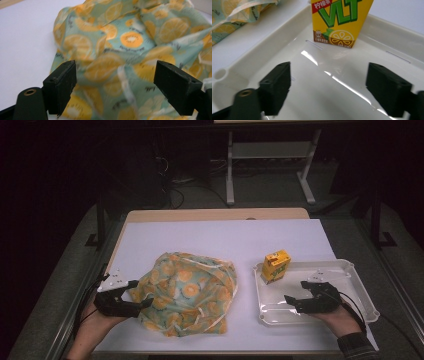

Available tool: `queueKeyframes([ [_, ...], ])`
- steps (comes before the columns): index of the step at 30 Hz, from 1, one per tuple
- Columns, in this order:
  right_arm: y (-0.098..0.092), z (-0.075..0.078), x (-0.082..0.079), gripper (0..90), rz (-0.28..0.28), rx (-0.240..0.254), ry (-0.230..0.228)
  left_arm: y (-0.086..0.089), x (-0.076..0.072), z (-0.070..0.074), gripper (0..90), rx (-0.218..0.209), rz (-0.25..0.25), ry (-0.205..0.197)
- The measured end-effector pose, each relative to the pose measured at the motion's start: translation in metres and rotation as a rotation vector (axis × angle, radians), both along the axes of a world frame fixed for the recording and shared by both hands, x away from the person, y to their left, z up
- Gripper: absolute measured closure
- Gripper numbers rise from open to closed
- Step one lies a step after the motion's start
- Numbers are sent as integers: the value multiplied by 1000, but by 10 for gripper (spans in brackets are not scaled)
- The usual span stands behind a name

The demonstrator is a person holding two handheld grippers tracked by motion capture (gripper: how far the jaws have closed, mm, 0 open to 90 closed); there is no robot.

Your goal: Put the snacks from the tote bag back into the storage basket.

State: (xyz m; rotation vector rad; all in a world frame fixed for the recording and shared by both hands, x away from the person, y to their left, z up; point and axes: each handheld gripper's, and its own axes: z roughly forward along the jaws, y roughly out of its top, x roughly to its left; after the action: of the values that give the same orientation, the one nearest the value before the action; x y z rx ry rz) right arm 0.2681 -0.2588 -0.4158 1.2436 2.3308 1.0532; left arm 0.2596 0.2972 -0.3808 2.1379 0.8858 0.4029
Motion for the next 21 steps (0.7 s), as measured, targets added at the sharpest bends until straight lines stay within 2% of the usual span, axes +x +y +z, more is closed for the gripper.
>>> queueKeyframes([
  [2, 0, 3, -1, 287, 4, 3, 2, 6, -3, -2, 180, -9, 13, 2],
  [3, 0, 3, -1, 287, 4, 3, 2, 9, -4, -2, 180, -4, 17, 1],
  [4, 1, 5, -2, 343, 4, 10, 3, 12, -5, -3, 180, -5, 26, -1],
  [5, 2, 8, -2, 434, 17, 14, 1, 18, -7, -6, 178, -3, 40, 10],
  [6, 2, 8, -2, 434, 17, 14, 1, 18, -7, -6, 178, -3, 40, 10],
  [7, 3, 9, -3, 473, 18, 18, 4, 20, -8, -7, 178, -5, 46, 5],
  [8, 5, 10, -2, 566, 26, 23, 7, 24, -10, -9, 177, -3, 53, 8],
  [9, 5, 10, -2, 566, 26, 23, 7, 24, -10, -9, 175, -3, 53, 8],
  [11, 7, 13, 0, 686, 40, 37, 17, 27, -12, -10, 170, -2, 56, 13],
  [12, 7, 13, 0, 686, 40, 37, 17, 28, -12, -11, 170, -5, 60, 17],
  [13, 9, 15, 1, 762, 43, 42, 31, 30, -14, -13, 168, -9, 67, 23],
  [14, 9, 15, 1, 762, 43, 42, 31, 30, -14, -13, 166, -9, 67, 23],
  [15, 12, 16, 4, 833, 58, 43, 39, 31, -14, -13, 161, -1, 62, 24],
  [16, 12, 16, 4, 833, 58, 43, 39, 31, -15, -14, 161, -6, 70, 25],
  [17, 15, 16, 7, 886, 66, 38, 43, 32, -15, -14, 159, 2, 65, 23],
  [21, 22, 16, 14, 894, 66, 34, 48, 34, -15, -16, 150, -6, 74, 27],
])
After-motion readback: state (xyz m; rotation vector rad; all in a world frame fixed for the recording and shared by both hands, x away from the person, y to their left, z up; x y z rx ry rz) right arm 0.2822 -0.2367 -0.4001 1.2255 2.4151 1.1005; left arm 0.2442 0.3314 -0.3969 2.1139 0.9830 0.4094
